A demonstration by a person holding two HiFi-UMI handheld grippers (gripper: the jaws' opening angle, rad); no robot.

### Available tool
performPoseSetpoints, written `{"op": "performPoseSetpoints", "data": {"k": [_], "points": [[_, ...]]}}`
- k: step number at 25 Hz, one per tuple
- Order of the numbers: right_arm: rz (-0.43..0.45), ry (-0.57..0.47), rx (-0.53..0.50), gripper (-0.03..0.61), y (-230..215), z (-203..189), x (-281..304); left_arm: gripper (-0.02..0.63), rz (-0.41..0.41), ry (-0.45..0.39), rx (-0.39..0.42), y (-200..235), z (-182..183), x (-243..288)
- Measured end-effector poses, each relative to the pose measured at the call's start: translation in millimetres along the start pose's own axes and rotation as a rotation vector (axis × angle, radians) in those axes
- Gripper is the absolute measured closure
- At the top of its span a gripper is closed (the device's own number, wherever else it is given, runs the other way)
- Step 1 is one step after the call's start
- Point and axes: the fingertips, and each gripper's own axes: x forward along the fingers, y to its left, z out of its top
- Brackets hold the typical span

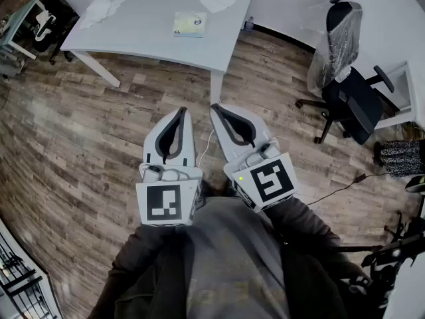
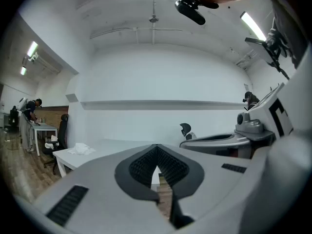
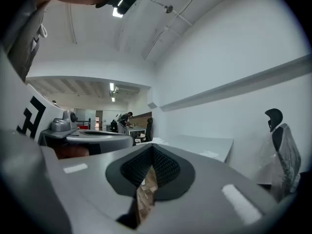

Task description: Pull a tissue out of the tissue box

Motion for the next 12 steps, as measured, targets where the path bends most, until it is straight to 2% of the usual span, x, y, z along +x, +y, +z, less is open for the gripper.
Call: {"op": "performPoseSetpoints", "data": {"k": [12], "points": [[0.004, -0.002, 0.015, 0.577, 4, -6, 39, 0.617, -0.003, 0.012, -0.011, 38, -12, 16]]}}
